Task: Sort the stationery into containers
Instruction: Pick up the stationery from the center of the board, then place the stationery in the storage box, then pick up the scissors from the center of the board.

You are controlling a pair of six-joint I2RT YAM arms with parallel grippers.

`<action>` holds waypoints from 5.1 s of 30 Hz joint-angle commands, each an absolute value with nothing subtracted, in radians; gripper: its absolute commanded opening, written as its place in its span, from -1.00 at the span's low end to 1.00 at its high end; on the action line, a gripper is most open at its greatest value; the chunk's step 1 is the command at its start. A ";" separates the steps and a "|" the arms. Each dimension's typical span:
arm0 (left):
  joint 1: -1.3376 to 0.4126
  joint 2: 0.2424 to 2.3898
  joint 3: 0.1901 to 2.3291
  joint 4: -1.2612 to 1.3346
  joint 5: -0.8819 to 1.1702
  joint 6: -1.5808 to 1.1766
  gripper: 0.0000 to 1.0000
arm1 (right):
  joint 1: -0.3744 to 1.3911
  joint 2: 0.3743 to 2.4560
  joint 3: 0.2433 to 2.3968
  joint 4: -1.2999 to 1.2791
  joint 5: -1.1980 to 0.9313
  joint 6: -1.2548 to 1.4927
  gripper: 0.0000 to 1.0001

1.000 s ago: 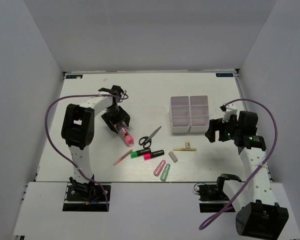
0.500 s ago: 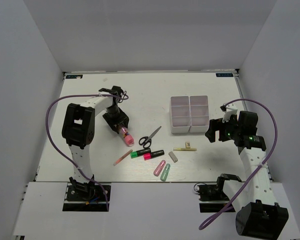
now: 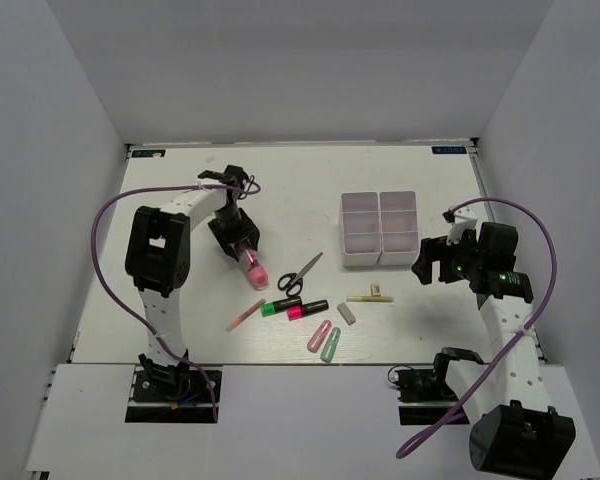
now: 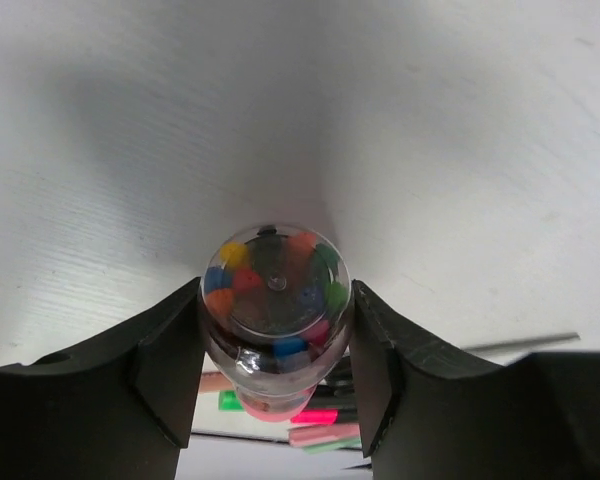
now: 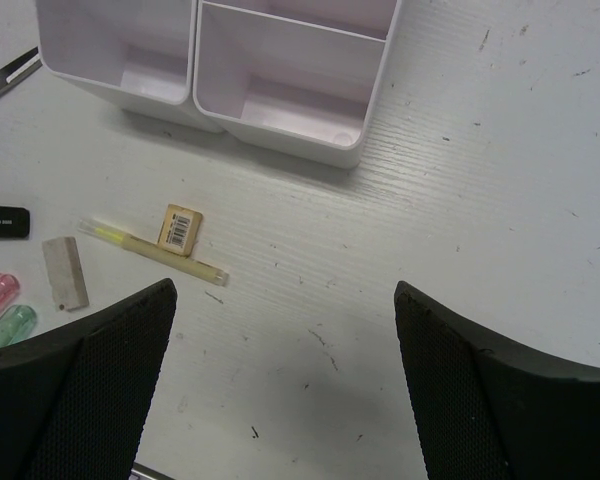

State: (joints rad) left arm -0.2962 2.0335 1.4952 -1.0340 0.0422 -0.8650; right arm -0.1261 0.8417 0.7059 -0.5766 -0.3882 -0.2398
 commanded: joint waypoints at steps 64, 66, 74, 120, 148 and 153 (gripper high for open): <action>-0.680 2.034 1.718 0.232 0.376 -0.123 -1.00 | -0.144 0.886 0.690 -0.534 -0.433 -0.281 -0.22; -0.680 2.040 1.697 0.258 0.377 -0.132 -1.00 | -0.144 0.887 0.689 -0.535 -0.431 -0.278 -0.22; -0.684 2.040 1.665 0.253 0.396 -0.104 -1.00 | -0.147 0.897 0.692 -0.534 -0.428 -0.281 -0.19; -0.772 2.010 1.666 0.138 0.222 0.109 1.00 | -0.169 0.888 0.690 -0.549 -0.476 -0.290 -0.16; -0.554 1.396 1.054 -0.771 0.083 -0.215 -0.27 | -0.061 0.925 0.735 -0.732 -1.144 -0.689 0.07; -0.584 1.523 1.137 -0.781 0.068 -0.213 -0.26 | -0.063 0.919 0.718 -0.750 -1.109 -0.703 0.07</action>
State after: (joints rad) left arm -0.5690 1.5013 1.0752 -0.7975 0.0483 -0.2176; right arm -0.0643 0.9245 0.7231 -0.7830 -1.1183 -0.7143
